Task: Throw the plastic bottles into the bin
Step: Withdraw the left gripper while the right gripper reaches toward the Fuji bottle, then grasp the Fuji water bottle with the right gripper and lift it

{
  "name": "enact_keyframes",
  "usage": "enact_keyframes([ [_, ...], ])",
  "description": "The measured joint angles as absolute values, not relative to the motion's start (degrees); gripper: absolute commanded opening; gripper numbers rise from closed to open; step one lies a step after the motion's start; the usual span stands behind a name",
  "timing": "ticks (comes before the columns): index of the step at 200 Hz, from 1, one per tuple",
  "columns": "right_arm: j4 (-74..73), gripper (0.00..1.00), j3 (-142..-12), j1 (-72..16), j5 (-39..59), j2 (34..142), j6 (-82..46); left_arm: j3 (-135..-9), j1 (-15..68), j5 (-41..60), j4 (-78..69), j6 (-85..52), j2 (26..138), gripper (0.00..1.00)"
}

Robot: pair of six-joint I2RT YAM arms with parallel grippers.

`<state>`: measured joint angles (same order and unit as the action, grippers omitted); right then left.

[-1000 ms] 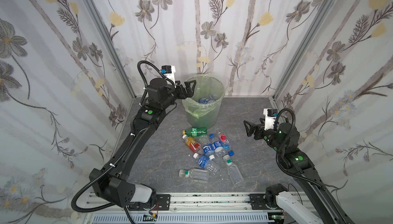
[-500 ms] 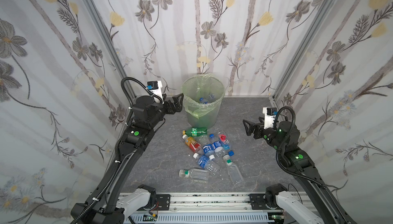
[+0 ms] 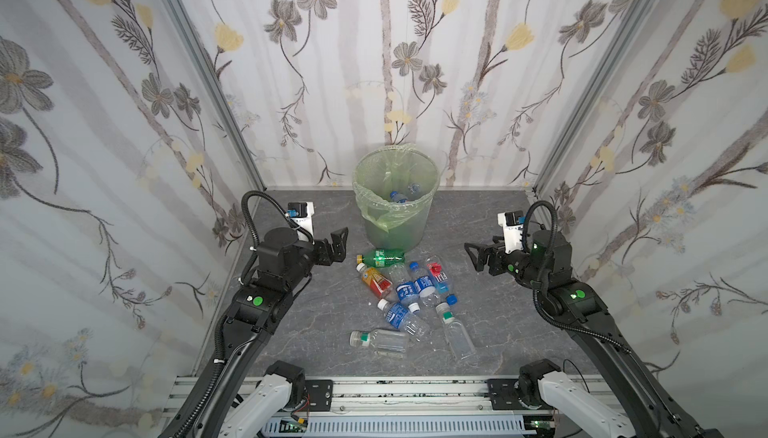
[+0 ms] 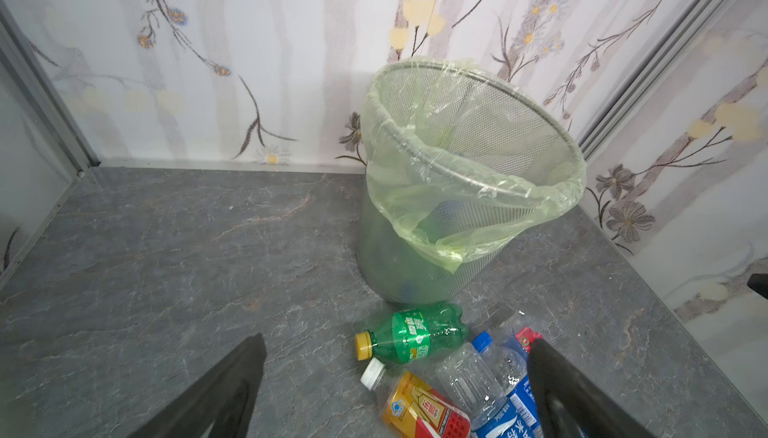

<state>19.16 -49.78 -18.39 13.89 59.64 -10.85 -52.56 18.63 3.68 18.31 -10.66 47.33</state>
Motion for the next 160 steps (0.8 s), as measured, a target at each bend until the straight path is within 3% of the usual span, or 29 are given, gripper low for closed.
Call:
enact_keyframes([
  [77,30.94,0.93,-56.95,-20.78,13.34,72.34,-10.55,-46.59,18.52,1.48,19.97,-11.03,43.4,1.0],
  [160,27.51,0.84,-58.78,-22.83,16.14,92.09,-11.73,-44.07,18.5,1.26,20.12,-12.58,40.45,1.0],
])
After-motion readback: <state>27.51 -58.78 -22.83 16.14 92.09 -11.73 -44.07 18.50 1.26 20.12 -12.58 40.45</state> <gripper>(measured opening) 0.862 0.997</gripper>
